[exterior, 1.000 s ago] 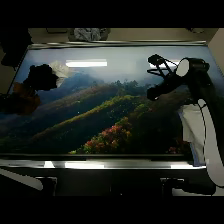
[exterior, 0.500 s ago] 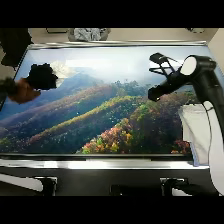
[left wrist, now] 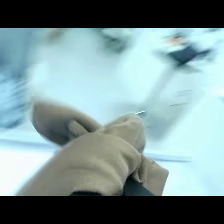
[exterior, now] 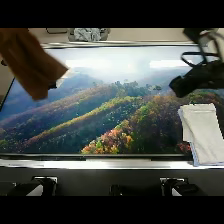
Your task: Fold the shirts.
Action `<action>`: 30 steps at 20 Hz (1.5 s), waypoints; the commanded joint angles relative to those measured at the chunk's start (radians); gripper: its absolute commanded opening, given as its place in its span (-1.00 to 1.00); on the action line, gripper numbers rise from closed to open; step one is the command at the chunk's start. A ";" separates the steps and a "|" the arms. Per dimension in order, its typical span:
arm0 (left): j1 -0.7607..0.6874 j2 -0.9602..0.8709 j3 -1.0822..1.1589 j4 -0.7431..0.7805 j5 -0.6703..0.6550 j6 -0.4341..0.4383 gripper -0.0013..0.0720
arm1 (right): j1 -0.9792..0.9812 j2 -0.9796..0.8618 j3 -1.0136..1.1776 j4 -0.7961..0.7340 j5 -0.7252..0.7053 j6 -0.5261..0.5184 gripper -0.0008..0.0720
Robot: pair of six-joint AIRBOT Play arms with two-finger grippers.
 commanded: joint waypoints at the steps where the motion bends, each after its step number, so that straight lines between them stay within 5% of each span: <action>1: -0.253 0.104 -0.002 0.000 0.042 -0.044 -0.88 | 0.001 0.136 0.001 -0.008 0.006 0.001 0.70; 7: -0.497 -0.016 -0.240 0.029 0.060 -0.044 -0.88 | 0.001 0.217 0.000 -0.043 0.066 0.006 0.70; 16: -0.766 -0.502 -0.412 -0.098 0.062 -0.043 -0.86 | 0.001 0.083 0.000 -0.056 0.222 0.016 0.70; 17: -0.775 -0.532 -0.412 -0.117 0.057 -0.044 -0.42 | 0.001 0.055 0.000 -0.055 0.222 0.017 0.70; 18: -0.769 -0.546 -0.406 -0.135 0.036 -0.044 0.78 | 0.001 0.023 0.000 -0.056 0.221 0.016 0.70; 19: -0.741 -0.544 -0.388 -0.126 -0.009 -0.029 0.96 | 0.001 -0.008 0.000 -0.055 0.221 0.016 0.70; 23: -0.487 -0.475 -0.222 0.128 -0.326 0.024 0.96 | 0.001 -0.143 -0.002 -0.023 0.234 0.012 0.70; 25: -0.333 -0.418 -0.216 0.257 -0.440 0.024 0.95 | 0.001 -0.196 -0.036 0.070 0.264 -0.029 0.90; 30: -0.143 -0.343 -0.523 0.251 -0.490 0.089 0.95 | 0.001 -0.216 -0.364 0.177 0.174 -0.072 0.92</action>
